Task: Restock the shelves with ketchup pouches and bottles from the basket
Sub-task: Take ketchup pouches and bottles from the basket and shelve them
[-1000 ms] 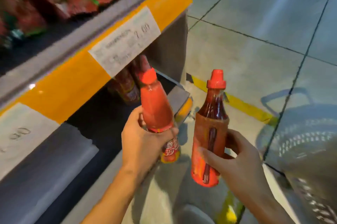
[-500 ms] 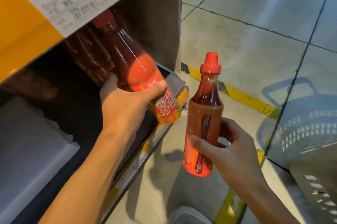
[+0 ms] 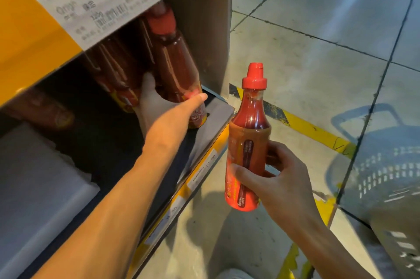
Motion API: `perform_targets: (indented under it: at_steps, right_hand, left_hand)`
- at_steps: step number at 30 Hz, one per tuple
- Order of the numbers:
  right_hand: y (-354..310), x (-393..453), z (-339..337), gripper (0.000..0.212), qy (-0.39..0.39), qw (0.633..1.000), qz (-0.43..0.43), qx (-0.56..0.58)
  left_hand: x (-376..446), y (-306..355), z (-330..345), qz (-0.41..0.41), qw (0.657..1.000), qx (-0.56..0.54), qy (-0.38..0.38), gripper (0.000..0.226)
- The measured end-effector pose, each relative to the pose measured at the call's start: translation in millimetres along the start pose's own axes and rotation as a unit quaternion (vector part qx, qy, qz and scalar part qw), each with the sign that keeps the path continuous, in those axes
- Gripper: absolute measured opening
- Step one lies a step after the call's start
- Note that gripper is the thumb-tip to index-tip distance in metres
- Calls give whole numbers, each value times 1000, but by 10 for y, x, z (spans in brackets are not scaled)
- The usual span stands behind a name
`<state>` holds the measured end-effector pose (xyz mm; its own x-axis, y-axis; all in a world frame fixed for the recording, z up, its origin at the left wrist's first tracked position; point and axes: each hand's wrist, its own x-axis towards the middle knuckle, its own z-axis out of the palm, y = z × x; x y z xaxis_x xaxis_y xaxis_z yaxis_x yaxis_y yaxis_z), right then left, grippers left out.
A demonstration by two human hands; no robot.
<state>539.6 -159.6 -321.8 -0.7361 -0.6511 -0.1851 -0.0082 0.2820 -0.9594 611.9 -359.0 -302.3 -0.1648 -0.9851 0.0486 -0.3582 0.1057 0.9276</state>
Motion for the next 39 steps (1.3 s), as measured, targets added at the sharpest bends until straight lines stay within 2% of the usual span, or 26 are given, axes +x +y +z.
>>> perform_targets:
  at_steps: [6,12,16,19,22,24,27,29,33,35,37,39]
  right_hand:
    - [12,41,38,56,7,1000,-2,-20]
    - [24,29,54,60,3,1000,-14,-20]
    - [-8,46,58,72,8,1000,-18,-15]
    - [-40,57,69,80,8,1000,-20,-17]
    - [-68,55,94,80,11,999,-31,-22]
    - [-88,37,114,71,7,999,-41,-25]
    - [-138,4,166,58,-10,997,-67,-30]
    - [-205,-28,251,56,-25,996,-77,-30]
    - [-332,-120,543,57,-77,991,-94,-59]
    - [-368,-162,709,54,-96,987,-109,-68]
    - [-415,-170,862,55,-107,982,-135,-77]
    - [-480,-155,997,59,-121,977,-153,-88]
  left_hand:
    - [-6,-89,24,33,999,16,9,99]
    - [-26,-210,46,16,1000,3,11,95]
    - [-6,-189,91,13,1000,-8,17,90]
    - [18,-132,125,10,1000,-3,9,89]
    - [-37,-95,101,1,1000,3,-13,86]
    - [-129,-123,-18,24,999,38,-30,73]
    - [-317,-232,-431,79,987,138,-28,41]
    - [-402,-371,-823,90,970,227,-16,35]
    - [-398,-686,-1612,54,914,402,6,47]
    - [-388,-883,-1884,39,881,471,-15,59]
    - [-435,-1058,-2030,18,885,464,-35,73]
    - [-485,-1206,-2089,45,874,483,-24,80]
